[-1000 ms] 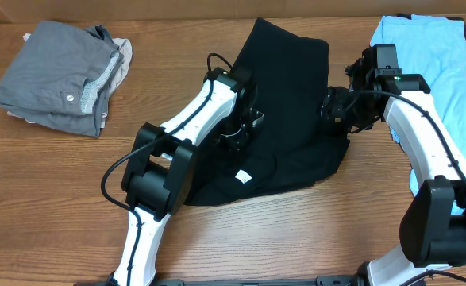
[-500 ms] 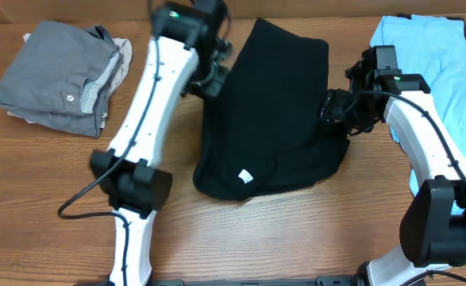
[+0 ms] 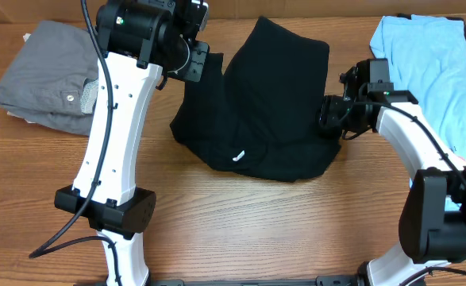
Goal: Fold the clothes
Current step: 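Lift black shirt with both grippers and stretch it left-right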
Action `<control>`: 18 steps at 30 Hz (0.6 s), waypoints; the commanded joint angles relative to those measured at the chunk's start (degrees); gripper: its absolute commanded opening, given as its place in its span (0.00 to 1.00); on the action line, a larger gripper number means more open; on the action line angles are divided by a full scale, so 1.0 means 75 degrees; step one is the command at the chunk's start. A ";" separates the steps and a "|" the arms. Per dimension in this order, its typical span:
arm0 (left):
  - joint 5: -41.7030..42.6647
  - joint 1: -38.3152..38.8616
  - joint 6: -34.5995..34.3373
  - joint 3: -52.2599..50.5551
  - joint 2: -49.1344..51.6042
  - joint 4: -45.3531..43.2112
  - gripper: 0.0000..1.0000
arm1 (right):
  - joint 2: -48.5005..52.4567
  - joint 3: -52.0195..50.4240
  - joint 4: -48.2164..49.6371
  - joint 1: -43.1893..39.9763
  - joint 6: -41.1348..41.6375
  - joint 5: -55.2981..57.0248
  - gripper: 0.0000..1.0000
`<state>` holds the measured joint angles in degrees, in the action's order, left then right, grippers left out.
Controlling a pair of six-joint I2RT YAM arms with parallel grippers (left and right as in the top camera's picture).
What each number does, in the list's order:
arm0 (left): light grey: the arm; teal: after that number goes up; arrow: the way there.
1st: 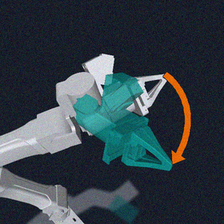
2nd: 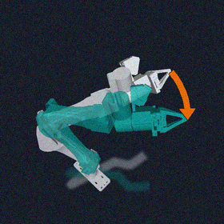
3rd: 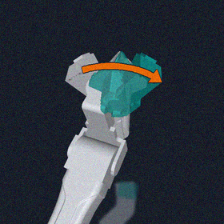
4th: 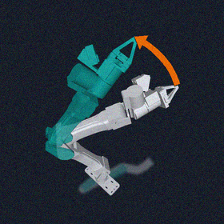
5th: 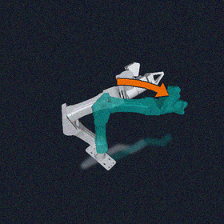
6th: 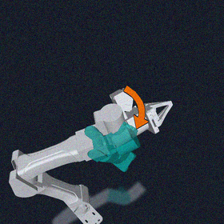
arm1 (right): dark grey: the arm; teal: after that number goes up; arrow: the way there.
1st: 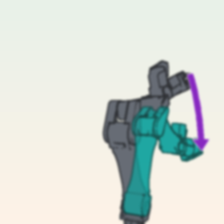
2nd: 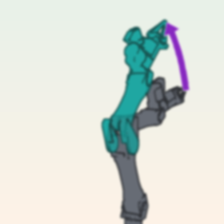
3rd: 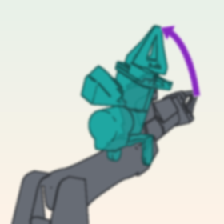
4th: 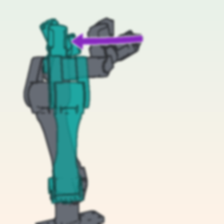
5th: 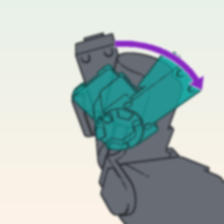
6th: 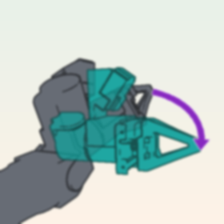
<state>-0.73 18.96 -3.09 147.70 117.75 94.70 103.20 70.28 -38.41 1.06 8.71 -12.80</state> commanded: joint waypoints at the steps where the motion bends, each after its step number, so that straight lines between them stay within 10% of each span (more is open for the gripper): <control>1: -0.0099 -0.0076 -0.0166 0.0172 -0.0166 -0.0070 0.04 | 0.0096 -0.0341 0.0286 0.0146 -0.0052 0.0044 0.59; 11: -0.0169 -0.0082 -0.0166 0.0172 -0.0166 -0.0125 0.04 | 0.0347 -0.0463 0.0487 0.0530 0.0090 0.0137 0.04; 18: -0.0784 -0.0192 -0.0411 0.0198 -0.0283 -0.0612 0.04 | 0.0067 0.0475 -0.0143 -0.0090 0.0437 -0.0052 0.04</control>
<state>-3.31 18.74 -4.38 147.70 117.75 91.61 105.30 69.06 -39.03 2.96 10.92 -12.53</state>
